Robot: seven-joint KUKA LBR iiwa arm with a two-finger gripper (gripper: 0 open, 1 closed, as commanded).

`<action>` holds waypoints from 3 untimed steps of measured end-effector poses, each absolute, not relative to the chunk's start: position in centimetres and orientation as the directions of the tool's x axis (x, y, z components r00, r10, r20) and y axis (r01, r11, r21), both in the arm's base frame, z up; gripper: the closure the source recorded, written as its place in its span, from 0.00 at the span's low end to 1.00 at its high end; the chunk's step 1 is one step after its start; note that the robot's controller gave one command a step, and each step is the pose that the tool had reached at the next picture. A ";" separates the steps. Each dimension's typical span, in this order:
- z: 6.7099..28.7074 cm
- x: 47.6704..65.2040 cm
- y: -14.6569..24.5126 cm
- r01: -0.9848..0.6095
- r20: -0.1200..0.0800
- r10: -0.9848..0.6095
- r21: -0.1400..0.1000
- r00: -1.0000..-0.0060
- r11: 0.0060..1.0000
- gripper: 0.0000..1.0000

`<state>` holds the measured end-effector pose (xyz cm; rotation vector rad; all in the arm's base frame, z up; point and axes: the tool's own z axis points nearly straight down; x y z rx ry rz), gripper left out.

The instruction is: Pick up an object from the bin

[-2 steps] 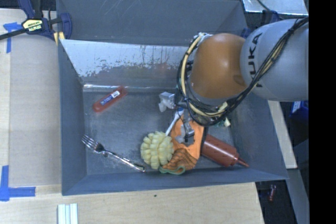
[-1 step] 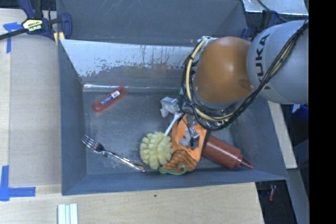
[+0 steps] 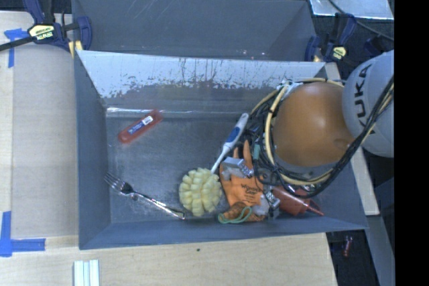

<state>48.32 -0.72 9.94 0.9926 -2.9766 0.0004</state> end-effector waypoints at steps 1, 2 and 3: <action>7.1 48.8 1.8 -0.794 -0.009 -0.794 -0.008 -0.608 0.608 0.00; 7.1 51.6 -0.8 -0.294 -0.007 -0.294 -0.002 -0.956 0.956 1.00; 7.1 51.5 -0.8 -0.294 -0.008 -0.294 -0.002 -0.956 0.956 1.00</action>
Offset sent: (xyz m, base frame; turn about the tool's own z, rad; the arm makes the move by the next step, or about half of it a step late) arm 0.0312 -0.0017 -0.0294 0.3452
